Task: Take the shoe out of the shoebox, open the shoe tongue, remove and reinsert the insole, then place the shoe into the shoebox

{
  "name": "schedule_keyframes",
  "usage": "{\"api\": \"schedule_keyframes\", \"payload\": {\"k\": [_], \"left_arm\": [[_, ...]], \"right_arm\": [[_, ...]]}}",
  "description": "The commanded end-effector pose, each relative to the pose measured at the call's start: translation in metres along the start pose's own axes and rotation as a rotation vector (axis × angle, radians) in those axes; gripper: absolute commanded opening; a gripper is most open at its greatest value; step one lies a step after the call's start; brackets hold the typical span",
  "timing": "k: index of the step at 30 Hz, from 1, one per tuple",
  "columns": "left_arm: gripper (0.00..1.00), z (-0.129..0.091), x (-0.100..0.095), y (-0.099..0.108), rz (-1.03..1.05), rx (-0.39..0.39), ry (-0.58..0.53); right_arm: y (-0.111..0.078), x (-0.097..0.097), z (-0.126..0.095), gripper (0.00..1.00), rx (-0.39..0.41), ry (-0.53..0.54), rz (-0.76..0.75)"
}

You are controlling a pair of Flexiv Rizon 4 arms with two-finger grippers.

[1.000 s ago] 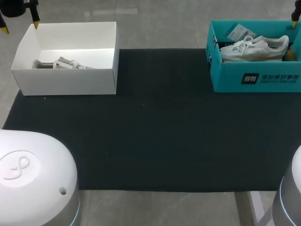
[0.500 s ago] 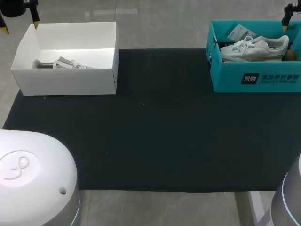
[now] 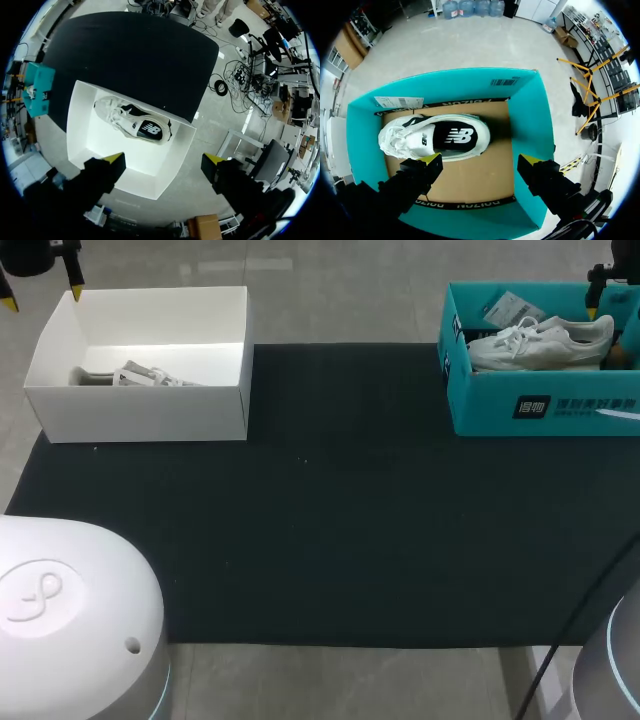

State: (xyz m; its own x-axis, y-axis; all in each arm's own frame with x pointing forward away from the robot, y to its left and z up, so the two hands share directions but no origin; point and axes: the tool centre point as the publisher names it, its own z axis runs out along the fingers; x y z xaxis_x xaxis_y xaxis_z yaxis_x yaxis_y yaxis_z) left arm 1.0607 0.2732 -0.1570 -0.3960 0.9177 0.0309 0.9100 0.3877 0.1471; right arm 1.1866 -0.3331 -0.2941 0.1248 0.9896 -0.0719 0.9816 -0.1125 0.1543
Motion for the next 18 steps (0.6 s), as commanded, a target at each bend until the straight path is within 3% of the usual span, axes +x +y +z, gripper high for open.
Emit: {"api": "schedule_keyframes", "payload": {"k": [1,18], "left_arm": [[1.0,0.0,0.0,0.0,0.001,0.0,0.003],[1.0,0.0,0.0,0.0,0.001,0.0,0.003]], "right_arm": [[0.013,-0.003,0.014,1.0,0.055,-0.003,-0.022],[0.014,0.0,0.053,1.0,0.005,0.027,-0.031]]}}
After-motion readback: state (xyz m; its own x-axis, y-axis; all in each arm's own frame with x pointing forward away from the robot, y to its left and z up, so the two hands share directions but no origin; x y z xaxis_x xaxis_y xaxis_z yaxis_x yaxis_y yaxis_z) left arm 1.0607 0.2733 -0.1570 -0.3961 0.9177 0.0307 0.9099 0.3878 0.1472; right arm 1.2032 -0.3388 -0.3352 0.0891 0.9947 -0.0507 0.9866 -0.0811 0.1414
